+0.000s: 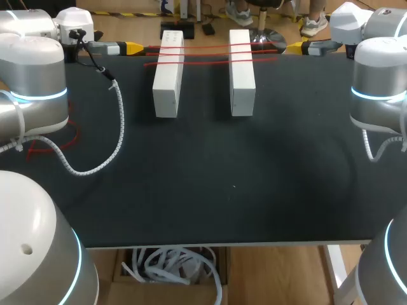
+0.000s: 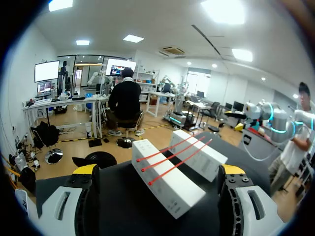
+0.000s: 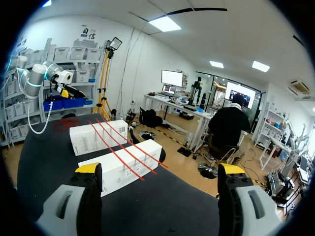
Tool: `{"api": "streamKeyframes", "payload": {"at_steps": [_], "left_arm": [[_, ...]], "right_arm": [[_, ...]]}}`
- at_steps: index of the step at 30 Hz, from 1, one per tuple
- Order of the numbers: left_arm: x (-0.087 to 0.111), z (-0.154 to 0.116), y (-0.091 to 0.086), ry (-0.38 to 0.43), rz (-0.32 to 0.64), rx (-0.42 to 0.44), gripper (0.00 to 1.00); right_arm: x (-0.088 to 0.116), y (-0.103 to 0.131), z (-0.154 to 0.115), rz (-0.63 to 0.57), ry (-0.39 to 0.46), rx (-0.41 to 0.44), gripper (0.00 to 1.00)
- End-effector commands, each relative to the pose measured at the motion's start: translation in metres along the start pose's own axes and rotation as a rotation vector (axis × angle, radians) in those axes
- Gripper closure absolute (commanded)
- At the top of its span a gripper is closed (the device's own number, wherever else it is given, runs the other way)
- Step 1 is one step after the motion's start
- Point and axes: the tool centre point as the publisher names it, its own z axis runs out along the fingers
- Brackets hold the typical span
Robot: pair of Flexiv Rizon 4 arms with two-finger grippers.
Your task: Grab the tape and strap the tape.
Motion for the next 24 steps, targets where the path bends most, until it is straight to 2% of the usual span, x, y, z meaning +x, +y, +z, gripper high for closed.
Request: {"api": "streamKeyframes", "payload": {"at_steps": [1, 18, 19, 20, 21, 22, 23, 24], "left_arm": [[0.0000, 0.0005, 0.0010, -0.001, 0.001, 0.004, 0.00], [0.0000, 0.0005, 0.0010, -0.001, 0.001, 0.004, 0.00], [0.0000, 0.0005, 0.0010, -0.001, 0.001, 0.004, 0.05], [0.0000, 0.0005, 0.0010, -0.001, 0.001, 0.004, 0.55], [0.0000, 0.0005, 0.0010, -0.001, 0.001, 0.004, 0.56], [0.0000, 0.0005, 0.0010, -0.001, 0.001, 0.004, 0.18], [0.0000, 0.0005, 0.0010, -0.001, 0.001, 0.004, 0.69], [0.0000, 0.0005, 0.0010, -0.001, 0.001, 0.004, 0.87]], "right_arm": [[0.0001, -0.0004, -0.0003, 0.000, 0.000, -0.002, 0.00], [0.0001, -0.0004, -0.0003, 0.000, 0.000, -0.002, 0.00], [0.0001, -0.0004, -0.0003, 0.000, 0.000, -0.002, 0.00], [0.0001, -0.0004, -0.0003, 0.000, 0.000, -0.002, 0.00], [0.0001, -0.0004, -0.0003, 0.000, 0.000, -0.002, 0.00], [0.0001, -0.0004, -0.0003, 0.000, 0.000, -0.002, 0.00], [0.0001, -0.0004, -0.0003, 0.000, 0.000, -0.002, 0.00], [0.0001, -0.0004, -0.0003, 0.000, 0.000, -0.002, 0.00]]}}
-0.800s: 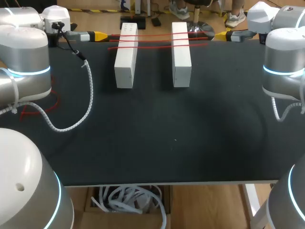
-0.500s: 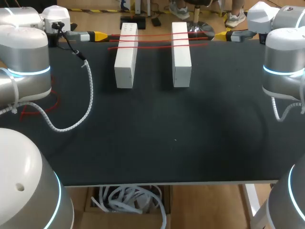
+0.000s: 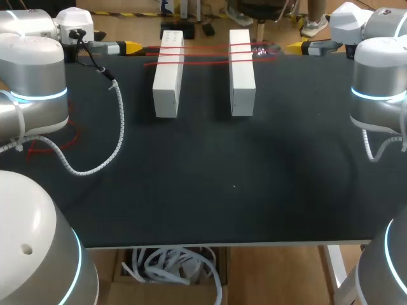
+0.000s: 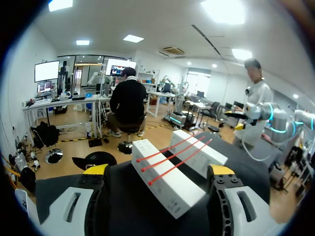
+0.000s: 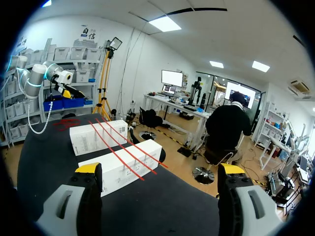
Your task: Grab the tape and strap the tape.
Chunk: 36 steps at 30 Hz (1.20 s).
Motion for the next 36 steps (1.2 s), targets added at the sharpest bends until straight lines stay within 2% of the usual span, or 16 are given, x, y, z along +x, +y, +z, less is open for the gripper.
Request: {"api": "streamKeyframes", "payload": {"at_steps": [1, 9, 10, 14, 15, 16, 19, 24, 25, 26, 27, 28, 29, 30, 34, 36], "left_arm": [[0.000, 0.000, 0.001, -0.001, 0.001, 0.004, 0.00], [0.000, 0.000, 0.001, -0.001, 0.001, 0.004, 0.00], [0.001, 0.000, 0.001, 0.072, -0.006, 0.047, 0.00], [0.006, 0.002, 0.002, 0.198, 0.130, 0.067, 0.00], [0.007, 0.002, 0.003, 0.214, 0.121, 0.078, 0.00], [0.008, 0.003, 0.007, 0.279, 0.130, 0.088, 0.00], [0.009, 0.006, 0.017, 0.343, 0.151, 0.095, 0.00], [0.008, 0.013, 0.030, 0.384, 0.168, 0.088, 0.00], [0.007, 0.013, 0.032, 0.382, 0.166, 0.088, 0.12], [0.007, 0.015, 0.033, 0.377, 0.165, 0.088, 0.50], [0.007, 0.016, 0.034, 0.374, 0.163, 0.087, 0.51], [0.007, 0.016, 0.035, 0.382, 0.163, 0.088, 0.26], [0.008, 0.017, 0.036, 0.384, 0.168, 0.090, 0.52], [0.008, 0.018, 0.036, 0.382, 0.166, 0.091, 0.60], [0.011, 0.021, 0.037, 0.401, 0.168, 0.106, 0.56], [0.011, 0.024, 0.038, 0.403, 0.175, 0.103, 0.63]], "right_arm": [[0.000, 0.000, 0.000, 0.000, 0.000, -0.002, 0.00], [0.000, 0.000, 0.000, 0.000, 0.000, -0.002, 0.00], [0.000, 0.000, 0.000, 0.000, 0.000, -0.002, 0.00], [0.000, 0.000, 0.000, 0.000, 0.000, -0.002, 0.00], [0.000, 0.000, 0.000, 0.000, 0.000, -0.002, 0.00], [0.000, 0.000, 0.000, 0.000, 0.000, -0.002, 0.00], [0.000, 0.000, 0.000, 0.000, 0.000, -0.002, 0.00], [0.000, 0.000, 0.000, 0.000, 0.000, -0.002, 0.00], [0.000, 0.000, 0.000, 0.000, 0.000, -0.002, 0.00], [0.000, 0.000, 0.000, 0.000, 0.000, -0.002, 0.00], [0.000, 0.000, 0.000, 0.000, 0.000, -0.002, 0.00], [0.000, 0.000, 0.000, 0.000, 0.000, -0.002, 0.00], [0.000, 0.000, 0.000, 0.000, 0.000, -0.002, 0.00], [0.000, 0.000, 0.000, 0.000, 0.000, -0.002, 0.00], [0.000, 0.000, 0.000, 0.000, 0.000, -0.002, 0.00], [0.000, 0.000, 0.000, 0.000, 0.000, -0.002, 0.00]]}}
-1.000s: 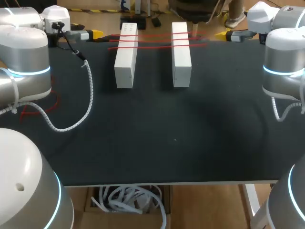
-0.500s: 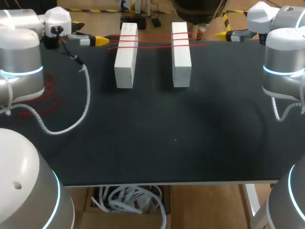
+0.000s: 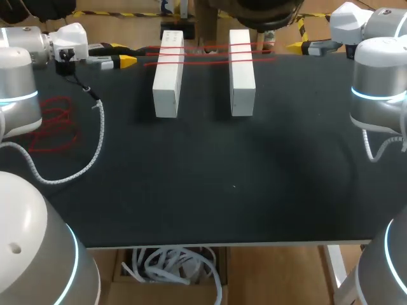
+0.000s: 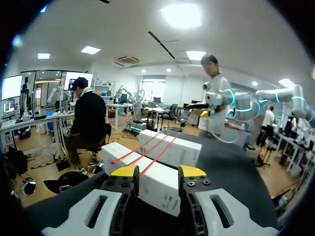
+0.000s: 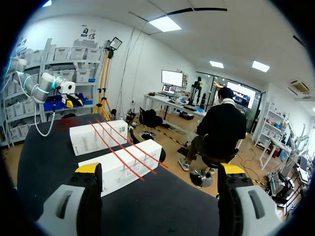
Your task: Grab the tape and strap the tape.
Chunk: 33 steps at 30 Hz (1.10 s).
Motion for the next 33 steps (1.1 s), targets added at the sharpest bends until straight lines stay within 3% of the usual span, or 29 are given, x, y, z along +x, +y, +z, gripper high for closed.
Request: {"api": "streamKeyframes", "payload": {"at_steps": [1, 3, 5, 6, 8, 12, 14, 25, 27, 33], "left_arm": [[-0.004, 0.006, 0.005, 0.024, 0.015, 0.005, 0.64], [-0.005, 0.009, 0.007, 0.030, 0.015, 0.006, 0.57], [-0.006, 0.012, 0.009, 0.036, 0.020, 0.005, 0.65], [-0.007, 0.013, 0.009, 0.046, 0.020, 0.009, 0.64], [-0.010, 0.015, 0.012, 0.047, 0.018, 0.011, 0.77], [-0.014, 0.018, 0.015, 0.069, 0.018, 0.024, 0.63], [-0.015, 0.020, 0.016, 0.074, 0.027, 0.022, 0.67], [-0.020, 0.027, 0.021, 0.126, 0.037, 0.026, 0.62], [-0.020, 0.027, 0.021, 0.136, 0.039, 0.027, 0.67], [-0.023, 0.029, 0.025, 0.150, 0.044, 0.028, 0.64]], "right_arm": [[0.000, 0.000, 0.000, 0.000, 0.000, -0.002, 0.00], [0.000, 0.000, 0.000, 0.000, 0.000, -0.002, 0.00], [0.000, 0.000, 0.000, 0.000, 0.000, -0.002, 0.00], [0.000, 0.000, 0.000, 0.000, 0.000, -0.002, 0.00], [0.000, 0.000, 0.000, 0.000, 0.000, -0.002, 0.00], [0.000, 0.000, 0.000, 0.000, 0.000, -0.002, 0.00], [0.000, 0.000, 0.000, 0.000, 0.000, -0.002, 0.00], [0.000, 0.000, 0.000, 0.000, 0.000, -0.002, 0.00], [0.000, 0.000, 0.000, 0.000, 0.000, -0.002, 0.00], [0.000, 0.000, 0.000, 0.000, 0.000, -0.002, 0.00]]}}
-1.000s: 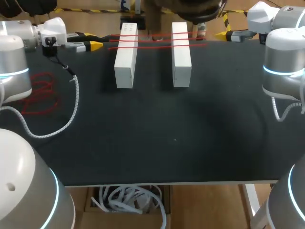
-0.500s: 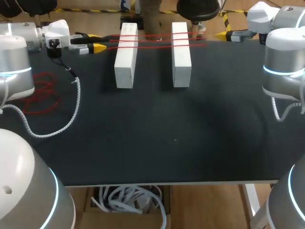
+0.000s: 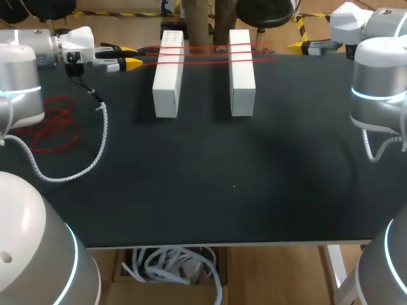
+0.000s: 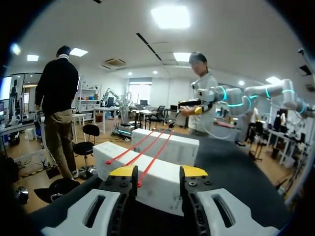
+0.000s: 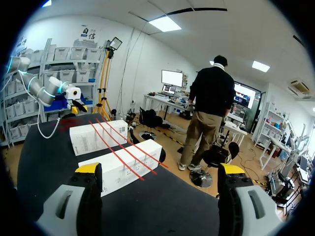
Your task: Grab the tape and strap the tape.
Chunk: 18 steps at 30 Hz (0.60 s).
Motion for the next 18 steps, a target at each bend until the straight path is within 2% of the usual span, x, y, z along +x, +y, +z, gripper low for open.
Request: {"api": "streamKeyframes", "payload": {"at_steps": [1, 18], "left_arm": [[-0.007, 0.002, 0.005, 0.028, 0.000, 0.006, 0.64], [-0.018, 0.011, 0.025, 0.090, 0.003, 0.013, 0.64]], "right_arm": [[0.000, 0.000, 0.000, 0.000, -0.001, -0.002, 0.00], [0.000, 0.000, 0.000, 0.000, -0.001, -0.002, 0.00]]}}
